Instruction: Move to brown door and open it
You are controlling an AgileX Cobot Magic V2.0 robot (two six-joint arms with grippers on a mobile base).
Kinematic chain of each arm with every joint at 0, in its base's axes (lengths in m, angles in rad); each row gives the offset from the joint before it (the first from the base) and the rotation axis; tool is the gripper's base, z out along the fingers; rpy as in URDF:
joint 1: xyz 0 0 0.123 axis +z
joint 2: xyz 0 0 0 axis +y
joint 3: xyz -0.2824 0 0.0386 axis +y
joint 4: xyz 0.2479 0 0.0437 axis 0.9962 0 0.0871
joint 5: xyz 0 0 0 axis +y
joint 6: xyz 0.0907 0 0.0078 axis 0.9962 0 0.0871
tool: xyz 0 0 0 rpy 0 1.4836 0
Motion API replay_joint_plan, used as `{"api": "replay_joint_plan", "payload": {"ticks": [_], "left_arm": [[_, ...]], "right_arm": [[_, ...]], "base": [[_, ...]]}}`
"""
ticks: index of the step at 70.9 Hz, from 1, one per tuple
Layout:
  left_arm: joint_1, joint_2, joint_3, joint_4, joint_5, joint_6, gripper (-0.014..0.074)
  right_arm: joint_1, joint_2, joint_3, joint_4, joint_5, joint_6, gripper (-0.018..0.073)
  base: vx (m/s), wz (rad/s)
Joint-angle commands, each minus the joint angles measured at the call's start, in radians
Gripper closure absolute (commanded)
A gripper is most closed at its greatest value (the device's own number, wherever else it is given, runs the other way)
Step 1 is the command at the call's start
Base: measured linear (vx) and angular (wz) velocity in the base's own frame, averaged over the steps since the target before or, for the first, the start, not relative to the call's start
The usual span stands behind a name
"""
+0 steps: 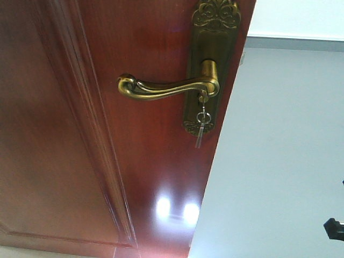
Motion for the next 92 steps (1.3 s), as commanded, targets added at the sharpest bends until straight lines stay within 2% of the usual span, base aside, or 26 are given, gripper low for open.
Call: {"api": "replay_joint_plan", "payload": {"ticks": [1, 14, 22, 28, 40, 50, 59, 62, 65, 70, 92], "left_arm": [[-0.002, -0.002, -0.027, 0.05, -0.105, -0.045, 0.0586], [-0.002, -0.003, -0.025, 0.05, -0.1, -0.042, 0.0586], [-0.002, -0.08, 0.037, 0.05, -0.116, -0.02, 0.0586], [-0.002, -0.179, 0.148, 0.05, -0.187, -0.02, 0.0586], [-0.002, -0.457, 0.477, 0.05, -0.314, -0.022, 0.0586], [-0.002, -0.68, 0.736, 0.05, -0.322, -0.023, 0.0586], [-0.002, -0.813, 0.88, 0.05, -0.322, -0.023, 0.0586], [-0.002, -0.835, 0.904, 0.05, -0.322, -0.023, 0.0586], [-0.002, -0.83, 0.898, 0.05, -0.258, -0.023, 0.0586], [-0.002, -0.827, 0.894, 0.05, -0.227, -0.022, 0.0586], [-0.002, -0.828, 0.898, 0.05, -0.224, -0.021, 0.0586]], "right_arm": [[0.0, -0.008, 0.002, -0.004, -0.08, -0.009, 0.0559], [0.0, -0.008, 0.002, -0.004, -0.08, -0.009, 0.0559], [0.0, -0.008, 0.002, -0.004, -0.08, -0.009, 0.0559], [0.0, -0.008, 0.002, -0.004, -0.08, -0.009, 0.0559], [0.0, -0.008, 0.002, -0.004, -0.08, -0.009, 0.0559], [0.0, -0.008, 0.002, -0.004, -0.08, -0.009, 0.0559], [0.0, -0.008, 0.002, -0.004, -0.08, -0.009, 0.0559], [0.0, -0.008, 0.002, -0.004, -0.08, -0.009, 0.0559], [0.0, -0.008, 0.002, -0.004, -0.08, -0.009, 0.0559], [0.0, -0.008, 0.002, -0.004, -0.08, -0.009, 0.0559], [0.0, -0.008, 0.002, -0.004, -0.08, -0.009, 0.0559]], "base": [[0.0, 0.0], [0.0, 0.0], [0.0, 0.0], [0.0, 0.0], [0.0, 0.0], [0.0, 0.0], [0.0, 0.0], [0.0, 0.0], [0.0, 0.0], [0.0, 0.0], [0.0, 0.0]]}}
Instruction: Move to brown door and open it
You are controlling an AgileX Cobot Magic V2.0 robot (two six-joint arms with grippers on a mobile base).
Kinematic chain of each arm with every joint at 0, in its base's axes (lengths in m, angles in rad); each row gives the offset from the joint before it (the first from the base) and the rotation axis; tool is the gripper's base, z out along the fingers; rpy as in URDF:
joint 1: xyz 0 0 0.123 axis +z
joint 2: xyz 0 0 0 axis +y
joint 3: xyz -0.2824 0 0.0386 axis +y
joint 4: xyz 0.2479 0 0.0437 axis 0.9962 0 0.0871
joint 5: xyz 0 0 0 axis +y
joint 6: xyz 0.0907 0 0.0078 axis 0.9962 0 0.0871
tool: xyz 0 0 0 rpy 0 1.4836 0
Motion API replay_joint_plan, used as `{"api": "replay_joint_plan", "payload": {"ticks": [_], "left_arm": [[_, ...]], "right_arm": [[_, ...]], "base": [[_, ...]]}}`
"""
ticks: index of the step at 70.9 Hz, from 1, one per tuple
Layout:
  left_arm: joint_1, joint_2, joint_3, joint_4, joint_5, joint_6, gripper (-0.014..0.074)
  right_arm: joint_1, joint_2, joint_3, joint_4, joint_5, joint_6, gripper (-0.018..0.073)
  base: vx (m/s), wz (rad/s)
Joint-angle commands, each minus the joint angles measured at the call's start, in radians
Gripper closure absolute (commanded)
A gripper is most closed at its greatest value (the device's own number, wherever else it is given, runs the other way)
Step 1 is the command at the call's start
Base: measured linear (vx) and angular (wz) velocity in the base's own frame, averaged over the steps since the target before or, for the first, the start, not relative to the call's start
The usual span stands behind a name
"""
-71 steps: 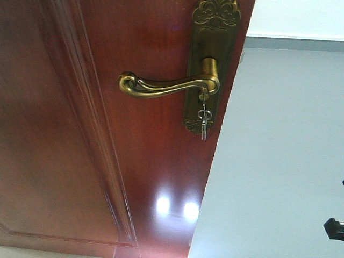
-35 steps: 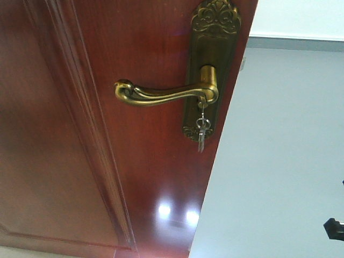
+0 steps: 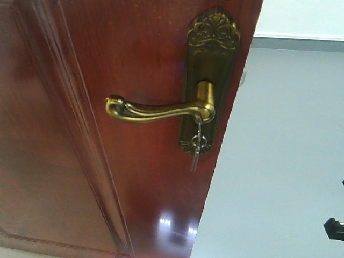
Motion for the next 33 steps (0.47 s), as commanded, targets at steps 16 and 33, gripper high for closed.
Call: {"api": "replay_joint_plan", "payload": {"ticks": [16, 33], "left_arm": [[-0.002, -0.026, 0.027, 0.0, -0.072, -0.003, 0.0586], [-0.002, -0.026, 0.027, 0.0, -0.072, -0.003, 0.0586]], "right_arm": [[0.0, -0.008, 0.002, -0.004, -0.079, -0.009, 0.0559], [0.0, -0.008, 0.002, -0.004, -0.079, -0.009, 0.0559]], "base": [[0.0, 0.0], [0.0, 0.0]]}}
